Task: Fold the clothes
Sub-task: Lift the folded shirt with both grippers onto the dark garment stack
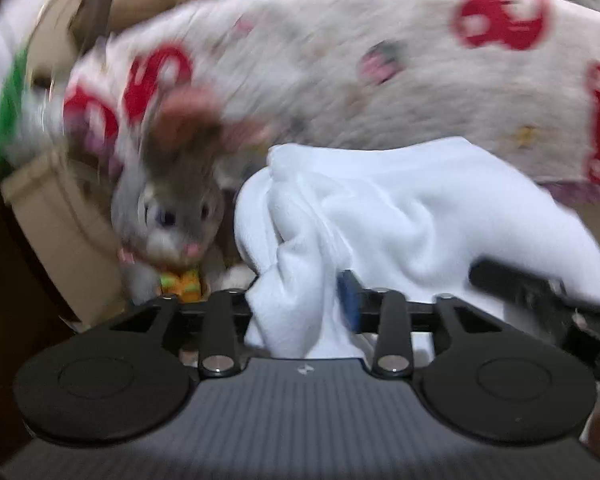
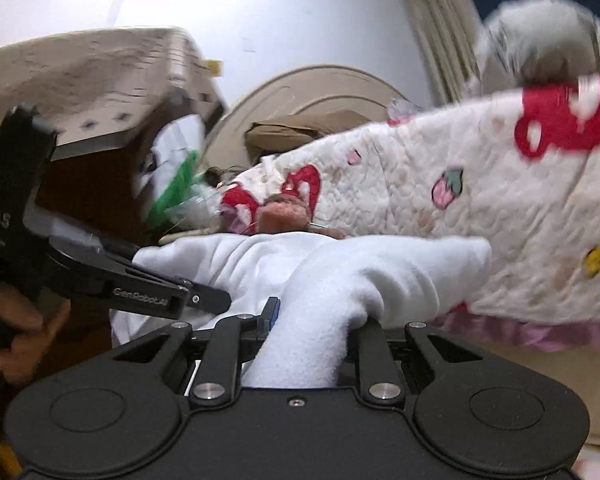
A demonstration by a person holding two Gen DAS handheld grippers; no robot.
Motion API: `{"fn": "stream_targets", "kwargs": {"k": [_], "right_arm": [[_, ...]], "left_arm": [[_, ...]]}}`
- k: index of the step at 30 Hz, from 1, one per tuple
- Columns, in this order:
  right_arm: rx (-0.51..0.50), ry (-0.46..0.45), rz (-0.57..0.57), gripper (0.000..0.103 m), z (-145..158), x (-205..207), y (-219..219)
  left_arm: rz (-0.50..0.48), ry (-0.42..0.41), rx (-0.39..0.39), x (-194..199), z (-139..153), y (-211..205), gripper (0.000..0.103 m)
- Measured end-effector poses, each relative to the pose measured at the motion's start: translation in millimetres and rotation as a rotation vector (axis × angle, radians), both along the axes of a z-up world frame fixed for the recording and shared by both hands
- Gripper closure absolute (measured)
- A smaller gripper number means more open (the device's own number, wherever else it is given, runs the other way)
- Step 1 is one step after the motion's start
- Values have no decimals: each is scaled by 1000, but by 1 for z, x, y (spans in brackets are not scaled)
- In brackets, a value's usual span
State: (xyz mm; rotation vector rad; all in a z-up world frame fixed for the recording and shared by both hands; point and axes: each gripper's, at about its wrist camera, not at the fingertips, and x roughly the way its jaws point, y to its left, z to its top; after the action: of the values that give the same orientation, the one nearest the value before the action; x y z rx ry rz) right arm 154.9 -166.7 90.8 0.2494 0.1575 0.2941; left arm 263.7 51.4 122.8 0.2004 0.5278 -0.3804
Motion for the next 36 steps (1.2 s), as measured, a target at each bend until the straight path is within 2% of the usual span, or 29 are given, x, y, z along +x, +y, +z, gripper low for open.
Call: {"fn": "stream_targets", "kwargs": {"k": [1, 2, 3, 5, 8, 10, 11, 13, 14, 15, 16, 17, 20, 21, 22, 23, 25, 26, 28, 29, 30, 31, 32, 33, 34, 35, 36], "right_arm": [[88, 43, 16, 49, -20, 20, -2], [175, 85, 32, 35, -39, 41, -3], [205, 181, 40, 28, -63, 55, -1], [251, 387, 53, 31, -110, 83, 4], [340, 428, 92, 31, -135, 74, -4], [400, 448, 119, 31, -150, 67, -10], [430, 458, 132, 31, -158, 64, -13], [480, 455, 158, 32, -167, 58, -16], [512, 458, 169, 34, -168, 58, -16], [546, 463, 180, 45, -170, 59, -16], [579, 468, 192, 68, -171, 60, -16], [613, 472, 203, 80, -172, 61, -16], [999, 588, 263, 83, -183, 71, -20], [1132, 626, 283, 83, -186, 74, -21], [1148, 641, 304, 83, -186, 76, -20], [1150, 654, 326, 83, -185, 78, -18], [1062, 729, 308, 83, -191, 79, -13], [1053, 775, 295, 83, -199, 79, -13], [1046, 871, 268, 83, -216, 77, -13], [989, 879, 259, 81, -217, 75, -14], [927, 884, 270, 72, -214, 73, -13], [865, 890, 284, 71, -210, 72, -13], [781, 892, 317, 70, -203, 70, -10], [651, 889, 332, 63, -191, 68, -6], [515, 882, 343, 43, -180, 66, -2], [348, 864, 326, 36, -166, 64, 3], [223, 813, 303, 36, -152, 60, 4]], "left_arm": [[57, 31, -21, 22, -23, 9, 48], [113, 79, -43, 38, -49, 19, 48], [153, 122, -102, 41, -71, 35, 51], [232, 209, -219, 46, -114, 68, 52], [246, 286, -496, 22, -153, 115, 52], [260, 341, -654, 13, -167, 143, 50], [259, 361, -711, 8, -175, 152, 50], [256, 353, -736, 4, -178, 155, 50], [254, 349, -749, 2, -180, 156, 49], [253, 344, -761, 0, -182, 158, 49], [251, 340, -774, -2, -184, 160, 49], [253, 335, -799, 0, -180, 159, 49], [242, 310, -858, 6, -167, 155, 49], [243, 318, -846, 9, -164, 150, 49], [244, 327, -834, 13, -162, 145, 48], [244, 336, -821, 16, -159, 140, 48], [254, 329, -781, 16, -159, 131, 47], [259, 326, -761, 16, -160, 126, 45], [306, 339, -647, 20, -164, 112, 43], [333, 361, -571, 23, -169, 103, 43], [340, 383, -496, 26, -175, 95, 43], [347, 404, -421, 28, -181, 86, 43], [354, 419, -364, 31, -184, 82, 43], [362, 433, -308, 33, -186, 78, 43], [390, 422, -284, 32, -181, 77, 46], [418, 411, -261, 32, -176, 76, 49], [446, 398, -237, 32, -172, 76, 55]]}}
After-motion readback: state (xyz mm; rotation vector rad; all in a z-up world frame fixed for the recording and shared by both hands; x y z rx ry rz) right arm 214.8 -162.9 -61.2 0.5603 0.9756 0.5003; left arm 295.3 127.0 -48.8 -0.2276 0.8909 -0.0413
